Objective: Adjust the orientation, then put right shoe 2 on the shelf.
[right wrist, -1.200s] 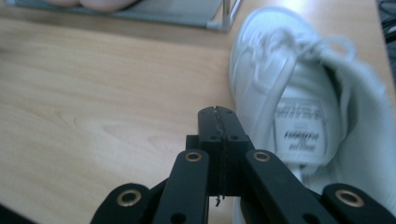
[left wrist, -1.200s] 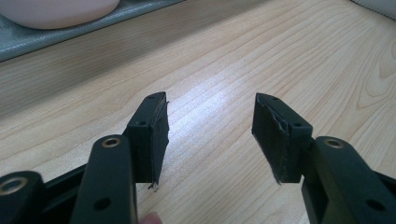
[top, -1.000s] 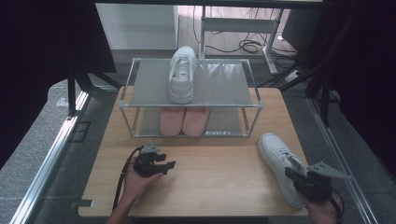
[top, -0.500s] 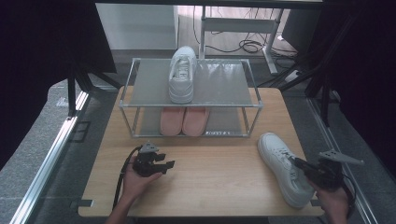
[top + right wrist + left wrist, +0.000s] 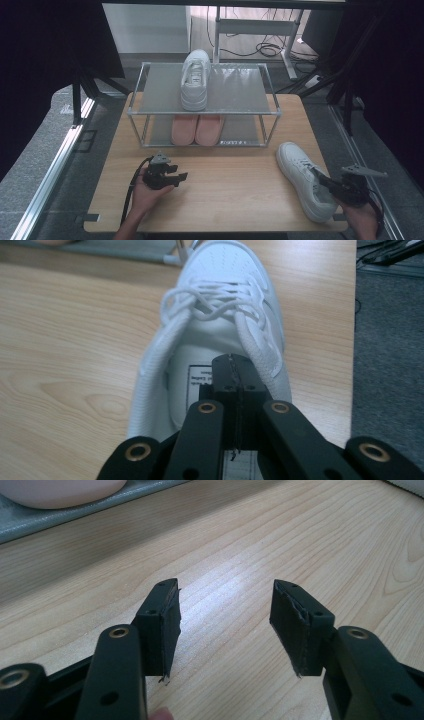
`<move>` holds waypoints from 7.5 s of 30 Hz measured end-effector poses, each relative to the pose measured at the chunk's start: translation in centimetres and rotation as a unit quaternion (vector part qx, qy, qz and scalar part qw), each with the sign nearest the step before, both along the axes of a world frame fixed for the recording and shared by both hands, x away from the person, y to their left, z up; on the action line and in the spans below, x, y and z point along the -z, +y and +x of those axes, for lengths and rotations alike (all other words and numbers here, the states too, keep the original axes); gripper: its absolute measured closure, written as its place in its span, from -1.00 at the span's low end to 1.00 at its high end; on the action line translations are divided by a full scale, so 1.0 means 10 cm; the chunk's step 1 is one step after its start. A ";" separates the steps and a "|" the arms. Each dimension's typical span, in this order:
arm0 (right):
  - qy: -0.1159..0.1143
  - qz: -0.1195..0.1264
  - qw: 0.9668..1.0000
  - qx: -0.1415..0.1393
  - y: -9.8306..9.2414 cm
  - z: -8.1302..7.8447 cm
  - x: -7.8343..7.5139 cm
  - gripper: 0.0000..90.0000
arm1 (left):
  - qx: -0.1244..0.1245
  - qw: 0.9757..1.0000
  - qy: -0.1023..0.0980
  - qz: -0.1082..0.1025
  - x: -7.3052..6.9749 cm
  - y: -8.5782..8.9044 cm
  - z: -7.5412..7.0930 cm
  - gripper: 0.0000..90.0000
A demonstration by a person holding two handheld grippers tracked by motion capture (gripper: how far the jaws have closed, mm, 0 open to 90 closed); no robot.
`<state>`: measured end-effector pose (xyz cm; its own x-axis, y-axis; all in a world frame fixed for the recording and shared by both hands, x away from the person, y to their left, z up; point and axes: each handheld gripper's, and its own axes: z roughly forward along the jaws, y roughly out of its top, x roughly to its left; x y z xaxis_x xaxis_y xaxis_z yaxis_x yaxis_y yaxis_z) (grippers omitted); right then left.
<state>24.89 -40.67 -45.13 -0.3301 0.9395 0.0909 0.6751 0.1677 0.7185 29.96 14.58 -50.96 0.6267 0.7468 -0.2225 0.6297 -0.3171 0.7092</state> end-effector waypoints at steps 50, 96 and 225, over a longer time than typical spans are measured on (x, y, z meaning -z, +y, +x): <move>-0.040 0.031 0.998 -0.024 -0.37 0.29 -0.09 0.33 | -0.009 1.000 -0.003 -0.006 -0.01 0.03 -0.01 0.03; -0.001 -0.015 0.998 -0.060 -0.20 0.34 0.15 0.31 | -0.004 1.000 0.002 -0.003 0.02 0.00 0.00 0.03; -0.151 0.338 0.927 -0.065 0.59 0.05 -0.60 0.82 | -0.007 1.000 0.002 -0.005 0.01 0.02 0.00 0.03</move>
